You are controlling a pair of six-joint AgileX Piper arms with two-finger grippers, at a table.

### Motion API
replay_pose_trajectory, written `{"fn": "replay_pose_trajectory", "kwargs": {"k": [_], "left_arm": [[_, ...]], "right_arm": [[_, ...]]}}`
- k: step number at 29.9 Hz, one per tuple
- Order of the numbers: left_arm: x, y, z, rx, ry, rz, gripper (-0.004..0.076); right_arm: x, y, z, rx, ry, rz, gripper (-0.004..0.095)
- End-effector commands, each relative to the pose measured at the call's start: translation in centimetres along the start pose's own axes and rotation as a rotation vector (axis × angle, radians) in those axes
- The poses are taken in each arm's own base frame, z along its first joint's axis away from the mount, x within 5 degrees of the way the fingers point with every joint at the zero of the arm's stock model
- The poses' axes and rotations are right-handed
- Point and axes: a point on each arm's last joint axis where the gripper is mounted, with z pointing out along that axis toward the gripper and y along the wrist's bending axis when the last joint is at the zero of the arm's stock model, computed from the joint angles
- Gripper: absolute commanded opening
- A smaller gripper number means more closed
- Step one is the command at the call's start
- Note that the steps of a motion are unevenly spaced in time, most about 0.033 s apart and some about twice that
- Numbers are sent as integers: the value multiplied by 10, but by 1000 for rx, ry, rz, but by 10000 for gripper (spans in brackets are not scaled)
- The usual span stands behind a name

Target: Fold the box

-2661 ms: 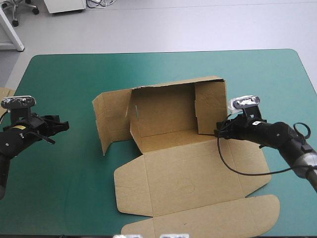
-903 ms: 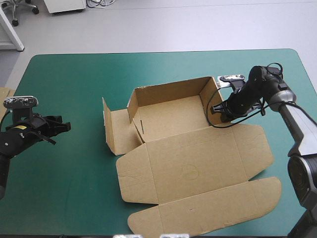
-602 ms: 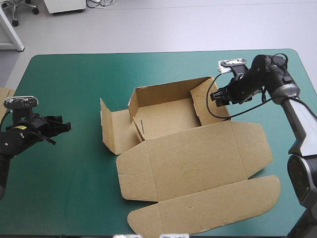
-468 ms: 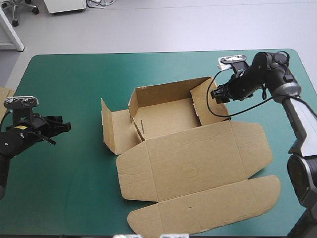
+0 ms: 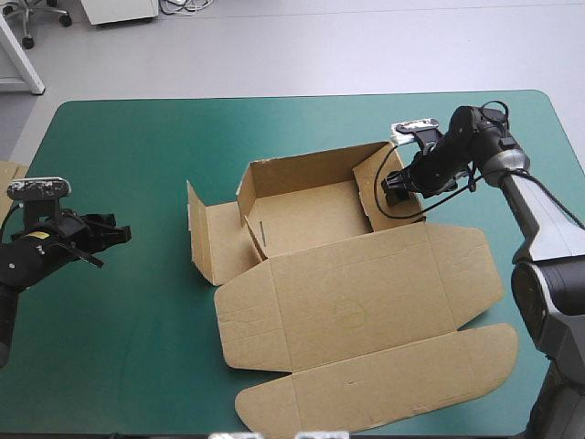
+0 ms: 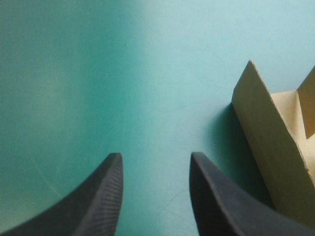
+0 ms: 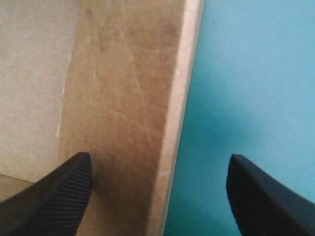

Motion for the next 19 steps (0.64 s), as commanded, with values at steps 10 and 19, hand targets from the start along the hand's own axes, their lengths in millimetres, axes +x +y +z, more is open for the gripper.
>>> {"fn": "replay_pose_trajectory", "kwargs": {"k": [10,19], "left_arm": [[-13,-2,-8,-7,-87,-9,314],[-13,-7,-7,16,-87,8,314]], "right_arm": [[-12,20,5,170,-37,-61,595],[-19,24,-4,179,-77,-64,-19]]}}
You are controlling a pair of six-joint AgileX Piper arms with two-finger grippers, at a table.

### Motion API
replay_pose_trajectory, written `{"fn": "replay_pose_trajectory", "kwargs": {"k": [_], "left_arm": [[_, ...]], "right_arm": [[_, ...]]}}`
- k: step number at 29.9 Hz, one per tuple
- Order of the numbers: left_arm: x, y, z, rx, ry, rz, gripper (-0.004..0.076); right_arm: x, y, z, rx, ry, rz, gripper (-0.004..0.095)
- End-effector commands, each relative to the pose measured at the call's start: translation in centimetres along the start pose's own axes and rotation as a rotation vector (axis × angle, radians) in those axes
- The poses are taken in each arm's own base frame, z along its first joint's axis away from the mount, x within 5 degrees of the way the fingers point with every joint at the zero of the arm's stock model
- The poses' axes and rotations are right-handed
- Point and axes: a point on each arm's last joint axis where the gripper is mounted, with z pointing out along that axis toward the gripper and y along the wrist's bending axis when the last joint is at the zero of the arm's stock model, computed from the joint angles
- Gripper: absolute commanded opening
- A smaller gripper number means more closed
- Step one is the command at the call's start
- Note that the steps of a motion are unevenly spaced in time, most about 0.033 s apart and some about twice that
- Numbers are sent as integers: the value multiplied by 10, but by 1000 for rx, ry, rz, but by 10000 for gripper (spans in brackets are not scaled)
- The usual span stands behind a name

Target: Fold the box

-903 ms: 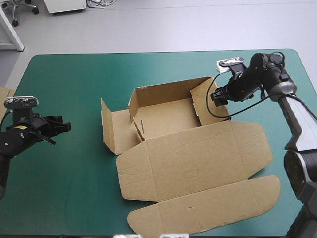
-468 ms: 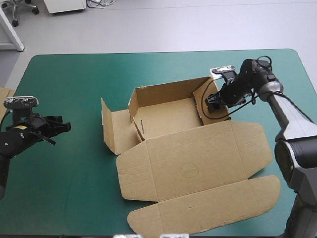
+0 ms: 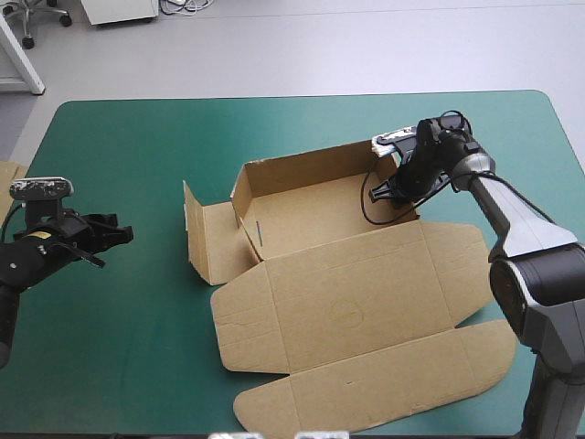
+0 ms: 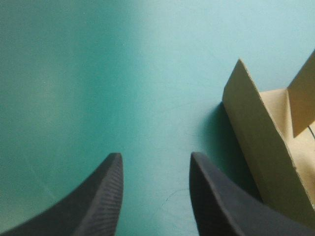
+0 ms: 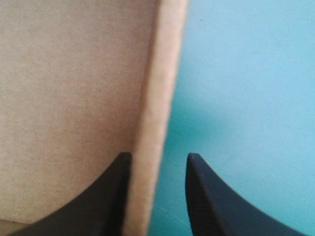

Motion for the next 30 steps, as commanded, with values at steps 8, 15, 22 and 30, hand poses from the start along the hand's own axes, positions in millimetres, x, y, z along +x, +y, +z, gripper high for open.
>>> {"fn": "replay_pose_trajectory", "kwargs": {"k": [8,15,22,30], "left_arm": [[-13,-6,-7,12,-86,14,255],[-14,-6,-7,3,-94,19,254],[-7,-3,5,18,-8,-8,254],[-1,22,31,22,44,-200,253]], "right_arm": [[-16,-7,-46,95,-160,24,-14],[-17,-12,-46,111,-171,28,-15],[-17,-11,-46,102,-174,32,-15],[-22,-18,-59,-62,-293,99,-15]]}}
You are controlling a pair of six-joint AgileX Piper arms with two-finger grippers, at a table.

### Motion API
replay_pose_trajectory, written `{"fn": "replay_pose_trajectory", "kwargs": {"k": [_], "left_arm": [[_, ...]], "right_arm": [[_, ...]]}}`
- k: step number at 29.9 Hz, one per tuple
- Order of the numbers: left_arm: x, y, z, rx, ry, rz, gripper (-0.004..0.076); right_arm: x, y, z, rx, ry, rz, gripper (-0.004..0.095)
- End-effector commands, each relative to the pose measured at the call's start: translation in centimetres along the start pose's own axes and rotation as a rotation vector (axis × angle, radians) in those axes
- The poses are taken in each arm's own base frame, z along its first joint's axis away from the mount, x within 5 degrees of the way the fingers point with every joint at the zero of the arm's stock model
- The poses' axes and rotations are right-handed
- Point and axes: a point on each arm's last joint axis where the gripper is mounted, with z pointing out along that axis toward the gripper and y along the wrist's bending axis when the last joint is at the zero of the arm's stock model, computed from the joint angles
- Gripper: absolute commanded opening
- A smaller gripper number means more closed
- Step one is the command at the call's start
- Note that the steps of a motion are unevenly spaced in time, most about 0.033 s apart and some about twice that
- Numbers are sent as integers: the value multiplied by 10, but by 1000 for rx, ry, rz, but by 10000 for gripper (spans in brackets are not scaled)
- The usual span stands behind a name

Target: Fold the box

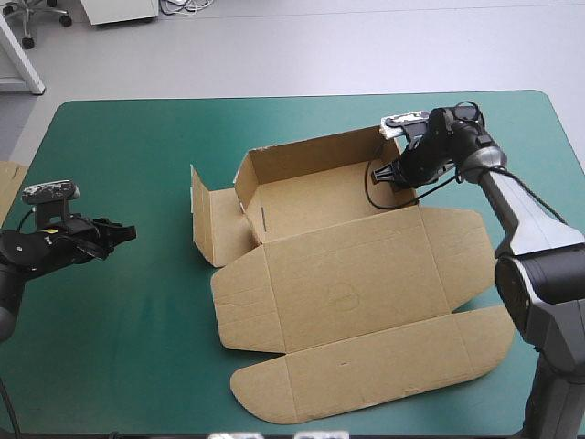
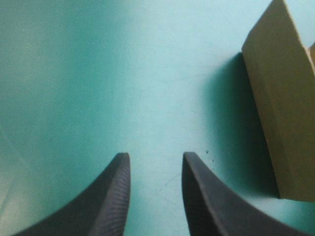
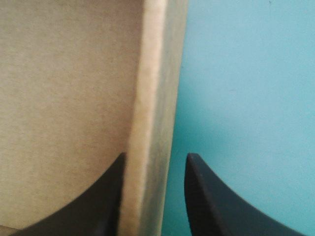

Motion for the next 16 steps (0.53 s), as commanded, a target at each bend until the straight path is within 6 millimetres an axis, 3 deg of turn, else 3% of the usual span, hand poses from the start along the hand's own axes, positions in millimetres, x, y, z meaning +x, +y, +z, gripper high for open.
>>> {"fn": "replay_pose_trajectory", "kwargs": {"k": [1,7,16], "left_arm": [[-13,7,-9,13,-106,-89,253],[-17,23,-9,19,-161,-168,253],[-17,32,25,125,-125,-261,241]], "right_arm": [[-15,-5,-46,-36,-198,13,-15],[-16,-13,-73,-130,-288,18,-15],[-20,-8,-132,-195,-446,-15,-15]]}}
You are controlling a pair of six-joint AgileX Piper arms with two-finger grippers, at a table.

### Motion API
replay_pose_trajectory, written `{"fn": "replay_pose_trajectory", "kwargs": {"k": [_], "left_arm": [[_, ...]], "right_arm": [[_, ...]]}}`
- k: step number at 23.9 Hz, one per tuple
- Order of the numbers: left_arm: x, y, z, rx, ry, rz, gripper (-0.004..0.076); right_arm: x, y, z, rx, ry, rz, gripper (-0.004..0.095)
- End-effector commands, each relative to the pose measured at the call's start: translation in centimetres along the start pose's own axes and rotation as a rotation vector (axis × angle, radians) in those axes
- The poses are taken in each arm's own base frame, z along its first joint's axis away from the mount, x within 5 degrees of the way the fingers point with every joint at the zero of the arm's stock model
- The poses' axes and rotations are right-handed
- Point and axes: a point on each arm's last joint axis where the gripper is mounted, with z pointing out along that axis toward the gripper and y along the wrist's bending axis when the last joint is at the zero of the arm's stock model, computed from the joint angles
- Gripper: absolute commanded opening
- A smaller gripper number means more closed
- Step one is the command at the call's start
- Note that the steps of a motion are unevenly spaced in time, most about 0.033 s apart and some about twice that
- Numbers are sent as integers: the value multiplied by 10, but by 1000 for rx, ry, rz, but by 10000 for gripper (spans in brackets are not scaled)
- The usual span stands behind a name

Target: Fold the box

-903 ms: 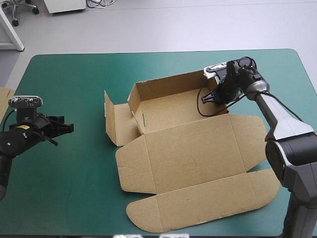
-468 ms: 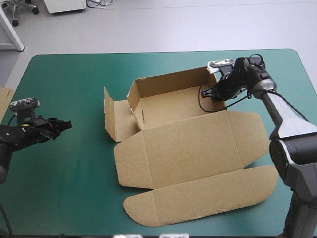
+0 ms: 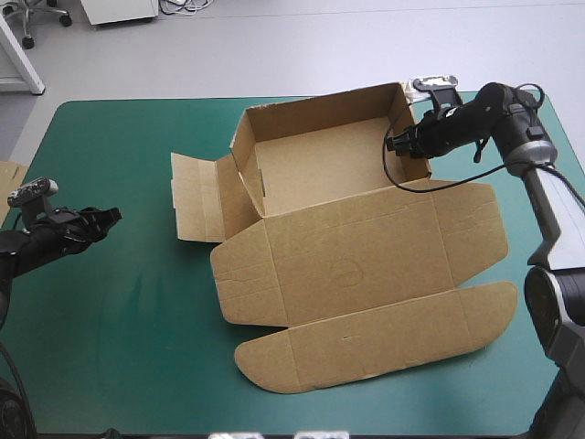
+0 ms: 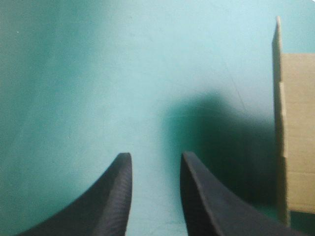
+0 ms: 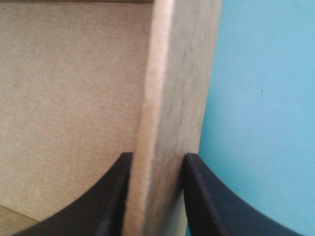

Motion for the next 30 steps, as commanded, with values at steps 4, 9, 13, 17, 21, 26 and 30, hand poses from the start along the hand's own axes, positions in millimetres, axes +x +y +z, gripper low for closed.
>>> {"fn": "replay_pose_trajectory", "kwargs": {"k": [4,9,13,17,21,26,30], "left_arm": [[-10,1,7,42,-49,-36,241],[-11,3,11,43,-61,-32,241],[-13,5,27,125,-82,-72,241],[-4,7,58,333,-23,-147,241],[0,-1,72,606,-20,-234,241],[0,-12,70,768,-10,-262,241],[-2,-37,71,867,26,-215,241]], "right_arm": [[-35,28,-79,-43,-241,-60,-15],[-46,40,-103,-79,-302,-79,-15],[-49,50,-115,-142,-307,-91,-15],[-49,54,-119,-183,-305,-86,-15],[-48,55,-119,-189,-300,-85,-15],[-49,58,-120,-223,-315,-74,-15],[-49,58,-120,-223,-315,-74,-15]]}}
